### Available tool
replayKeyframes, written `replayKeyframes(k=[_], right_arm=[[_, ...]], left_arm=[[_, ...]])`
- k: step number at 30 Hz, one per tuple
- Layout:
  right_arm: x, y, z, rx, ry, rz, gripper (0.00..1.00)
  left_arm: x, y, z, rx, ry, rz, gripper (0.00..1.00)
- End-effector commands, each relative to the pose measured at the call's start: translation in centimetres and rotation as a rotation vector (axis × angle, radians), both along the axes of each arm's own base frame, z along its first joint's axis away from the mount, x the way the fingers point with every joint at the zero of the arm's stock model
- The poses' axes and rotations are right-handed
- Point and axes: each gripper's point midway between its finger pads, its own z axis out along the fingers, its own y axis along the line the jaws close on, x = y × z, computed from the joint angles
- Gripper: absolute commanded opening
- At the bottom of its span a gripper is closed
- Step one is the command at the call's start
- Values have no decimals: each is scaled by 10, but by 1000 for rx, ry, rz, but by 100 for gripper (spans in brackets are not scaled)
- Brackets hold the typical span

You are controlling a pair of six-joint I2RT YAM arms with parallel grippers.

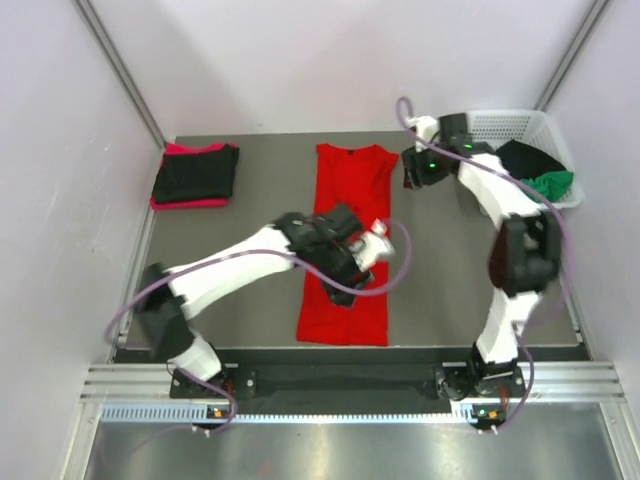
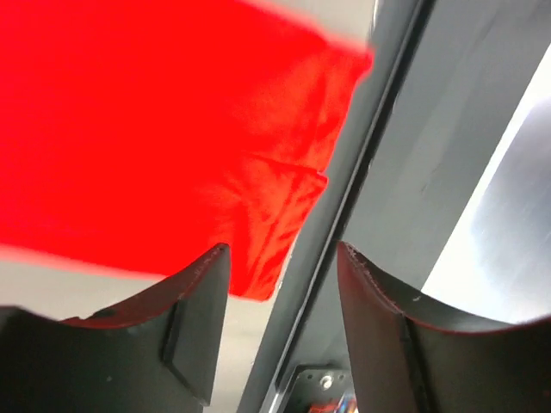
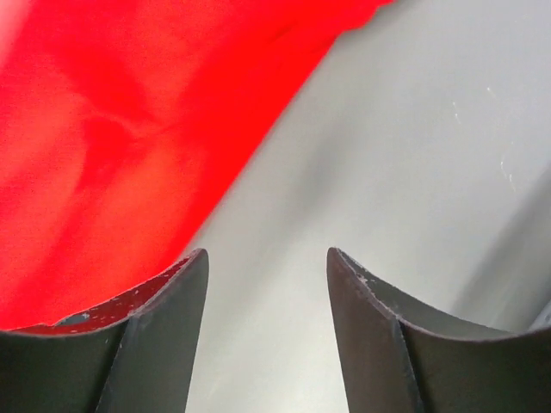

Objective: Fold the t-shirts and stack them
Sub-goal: Fold the tshirt

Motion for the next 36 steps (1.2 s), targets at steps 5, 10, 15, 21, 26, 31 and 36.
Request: replayKeyframes(k=[5,10,15,21,26,31,36], right_arm=[[-153,53,48,545,369,-65,63],[-274,68,-31,627,757,-162,70],[-335,68,-63,540,824,-192,79],[-346,72,-82,462,871,-210,76],[-354,82,-93,418,907,-194,69],[-372,84,-101,344,930,-197,62],[-374,83,-106,320,942,-208,55]], left_arm=[[70,50,36,-158,48,711,66],[68,82,-7,-127,329,963,69],[38,101,-39,-59,485,1049,72],[-9,111,-76,9,653,1095,72],[-22,118,-93,43,673,1122,67],[-26,121,-103,48,676,1141,64],[-15,112,-106,-2,680,1147,58]])
